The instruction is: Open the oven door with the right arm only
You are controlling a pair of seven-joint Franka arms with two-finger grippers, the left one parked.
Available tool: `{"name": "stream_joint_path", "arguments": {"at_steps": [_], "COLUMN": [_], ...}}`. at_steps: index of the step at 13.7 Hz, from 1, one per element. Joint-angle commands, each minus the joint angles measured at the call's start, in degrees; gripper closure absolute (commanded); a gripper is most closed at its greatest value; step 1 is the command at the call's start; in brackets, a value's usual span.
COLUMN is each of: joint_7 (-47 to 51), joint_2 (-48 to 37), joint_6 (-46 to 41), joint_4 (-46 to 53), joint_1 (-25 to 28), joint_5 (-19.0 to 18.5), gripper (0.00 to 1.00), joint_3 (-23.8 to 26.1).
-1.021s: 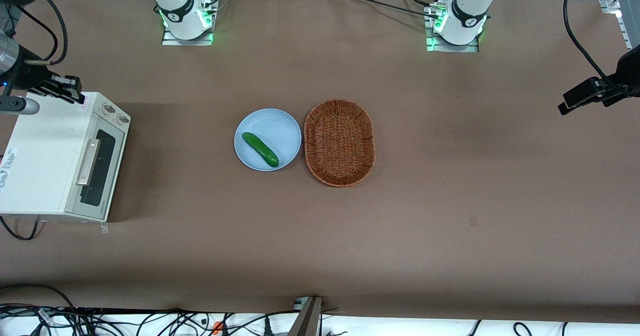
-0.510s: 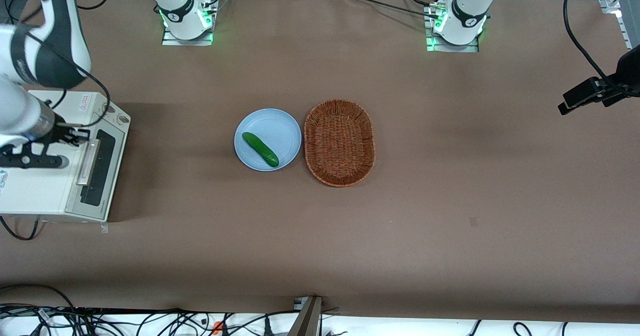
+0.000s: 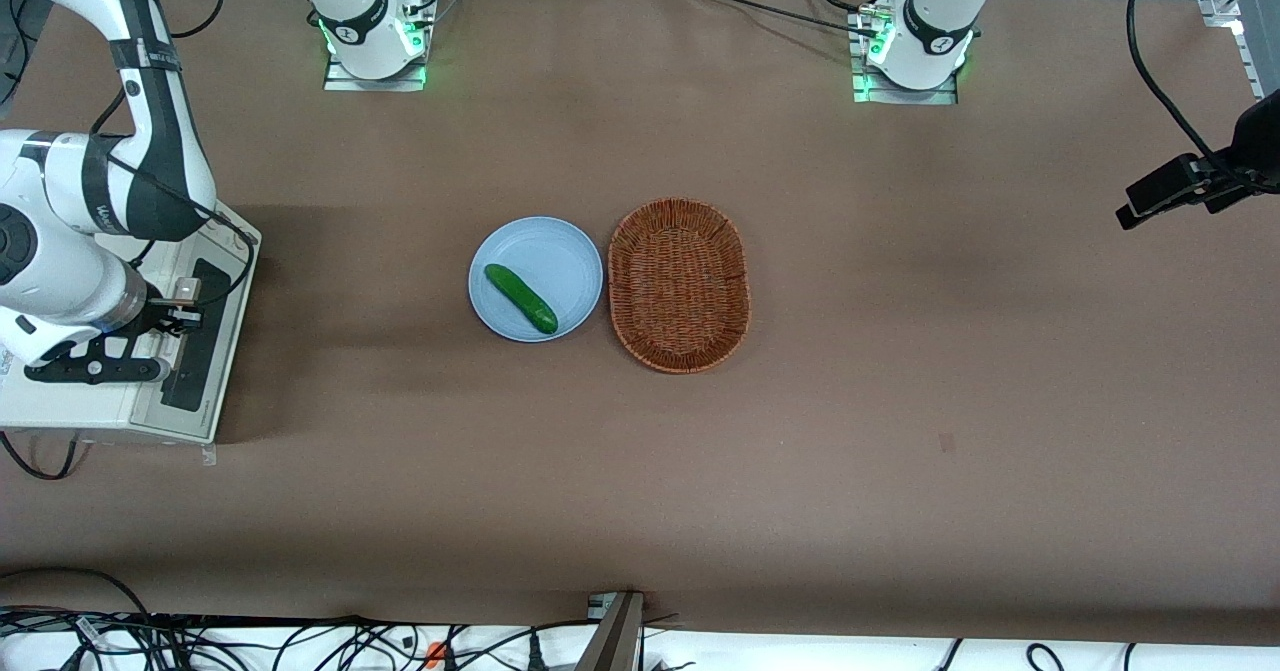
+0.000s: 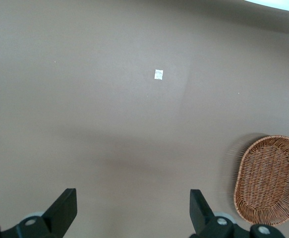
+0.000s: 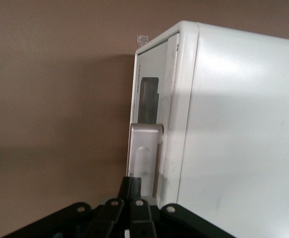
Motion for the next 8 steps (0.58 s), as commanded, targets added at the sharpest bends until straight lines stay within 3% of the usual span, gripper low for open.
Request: {"name": "stream_joint_path", "arguments": {"at_steps": [1, 8], "joint_7": [0.03, 1.34], "joint_2": [0.47, 2.23], "joint_6": [0.34, 0.34], "joint_4": [0.36, -0.17], "joint_1": [-0.47, -0.82], "joint_5": [-0.94, -0.15], "gripper": [1.0, 1.0], "joint_3": [0.29, 0.03]}}
